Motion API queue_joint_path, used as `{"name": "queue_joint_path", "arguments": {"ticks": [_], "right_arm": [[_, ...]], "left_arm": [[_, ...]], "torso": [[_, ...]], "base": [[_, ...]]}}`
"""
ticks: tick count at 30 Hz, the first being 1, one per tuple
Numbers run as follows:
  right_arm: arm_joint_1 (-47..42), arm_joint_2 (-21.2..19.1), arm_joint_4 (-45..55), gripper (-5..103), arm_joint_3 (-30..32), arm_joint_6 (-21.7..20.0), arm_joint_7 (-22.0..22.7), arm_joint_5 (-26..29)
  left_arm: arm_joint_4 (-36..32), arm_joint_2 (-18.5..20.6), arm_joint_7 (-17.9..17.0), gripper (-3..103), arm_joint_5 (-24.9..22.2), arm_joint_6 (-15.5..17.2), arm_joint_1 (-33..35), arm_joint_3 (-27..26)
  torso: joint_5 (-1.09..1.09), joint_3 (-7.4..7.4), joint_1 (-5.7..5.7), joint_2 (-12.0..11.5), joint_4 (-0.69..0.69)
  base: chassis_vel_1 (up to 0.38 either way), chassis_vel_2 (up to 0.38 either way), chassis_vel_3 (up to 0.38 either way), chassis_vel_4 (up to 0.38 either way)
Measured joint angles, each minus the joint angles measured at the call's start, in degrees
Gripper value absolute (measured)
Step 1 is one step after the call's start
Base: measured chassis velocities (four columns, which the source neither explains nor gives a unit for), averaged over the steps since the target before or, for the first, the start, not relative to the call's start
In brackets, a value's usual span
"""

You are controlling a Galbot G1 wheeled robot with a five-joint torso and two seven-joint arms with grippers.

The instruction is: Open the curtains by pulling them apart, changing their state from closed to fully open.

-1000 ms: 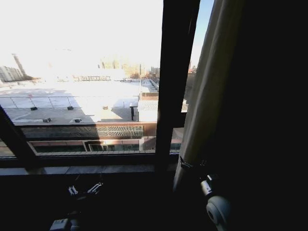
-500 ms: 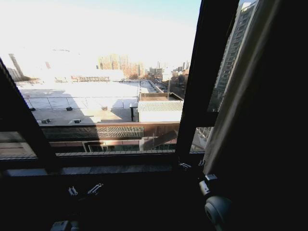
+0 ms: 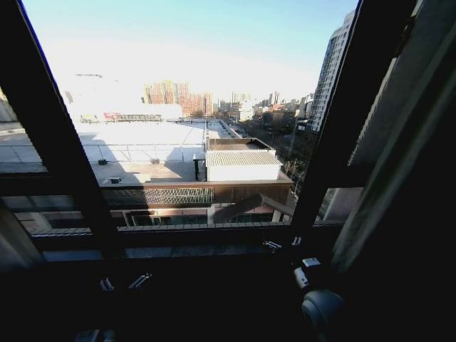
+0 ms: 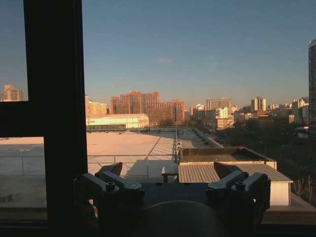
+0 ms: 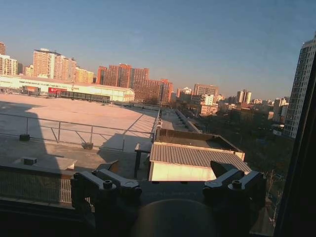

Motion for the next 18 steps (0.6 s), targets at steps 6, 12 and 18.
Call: {"name": "queue_joint_path", "arguments": {"ticks": [6, 12, 18], "right_arm": [[-0.2, 0.2, -0.2, 100, 0.1, 1.0, -0.9, -0.1], [-0.3, 0.3, -0.6, 100, 0.2, 1.8, -1.7, -0.9], [-0.3, 0.4, -0.9, 100, -0.2, 1.9, -2.0, -1.2]], "left_arm": [[0.0, 0.0, 0.0, 100, 0.0, -0.4, 0.2, 0.3], [0.0, 0.0, 0.1, 100, 0.1, -1.0, 0.5, 0.1], [0.2, 0.0, 0.1, 100, 0.1, -1.6, 1.0, 0.1]], "torso": [[-0.02, 0.00, 0.01, 0.0, 0.00], [0.00, 0.00, 0.01, 0.0, 0.00], [0.00, 0.01, 0.01, 0.0, 0.00]], "base": [[0.351, 0.349, -0.354, -0.365], [0.351, 0.367, -0.342, -0.350], [0.363, 0.347, -0.351, -0.352]]}}
